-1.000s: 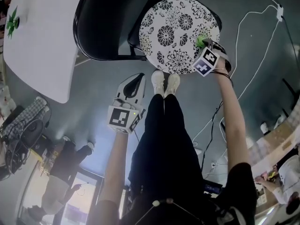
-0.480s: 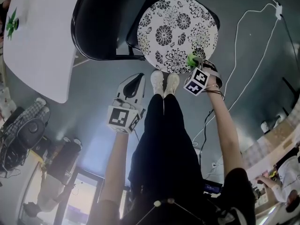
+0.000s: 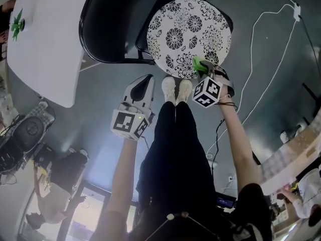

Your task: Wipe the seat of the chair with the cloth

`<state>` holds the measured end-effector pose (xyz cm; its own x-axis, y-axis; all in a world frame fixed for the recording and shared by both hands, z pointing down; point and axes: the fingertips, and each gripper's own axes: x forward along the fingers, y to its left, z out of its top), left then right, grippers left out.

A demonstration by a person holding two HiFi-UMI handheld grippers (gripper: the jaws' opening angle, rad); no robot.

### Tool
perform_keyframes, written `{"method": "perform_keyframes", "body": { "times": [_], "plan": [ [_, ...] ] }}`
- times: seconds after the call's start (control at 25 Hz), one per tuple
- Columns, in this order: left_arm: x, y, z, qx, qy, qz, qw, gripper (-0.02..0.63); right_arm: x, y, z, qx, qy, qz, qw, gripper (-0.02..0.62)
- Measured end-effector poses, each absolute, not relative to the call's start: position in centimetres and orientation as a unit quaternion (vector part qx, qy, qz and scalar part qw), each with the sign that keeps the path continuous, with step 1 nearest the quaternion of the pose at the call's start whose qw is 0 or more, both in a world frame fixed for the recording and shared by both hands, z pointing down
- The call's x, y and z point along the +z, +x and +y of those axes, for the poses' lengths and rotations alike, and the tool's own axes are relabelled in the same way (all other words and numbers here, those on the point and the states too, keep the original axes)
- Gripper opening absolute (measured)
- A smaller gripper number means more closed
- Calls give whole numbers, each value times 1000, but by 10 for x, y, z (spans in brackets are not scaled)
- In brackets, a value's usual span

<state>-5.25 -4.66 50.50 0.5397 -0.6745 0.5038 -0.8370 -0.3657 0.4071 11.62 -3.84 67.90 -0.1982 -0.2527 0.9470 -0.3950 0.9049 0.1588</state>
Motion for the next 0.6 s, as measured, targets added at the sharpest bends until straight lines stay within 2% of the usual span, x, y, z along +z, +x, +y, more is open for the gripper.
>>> {"method": "perform_keyframes", "body": {
  "times": [0.24,0.6],
  "plan": [
    [449,-41,-75,111,839,-458,272,6,569,109,-86,69,333,-803,489,91],
    [311,-10,-90,78,871,-439,207,6,359,117,-101,49,477,-823,306,91]
  ]
}}
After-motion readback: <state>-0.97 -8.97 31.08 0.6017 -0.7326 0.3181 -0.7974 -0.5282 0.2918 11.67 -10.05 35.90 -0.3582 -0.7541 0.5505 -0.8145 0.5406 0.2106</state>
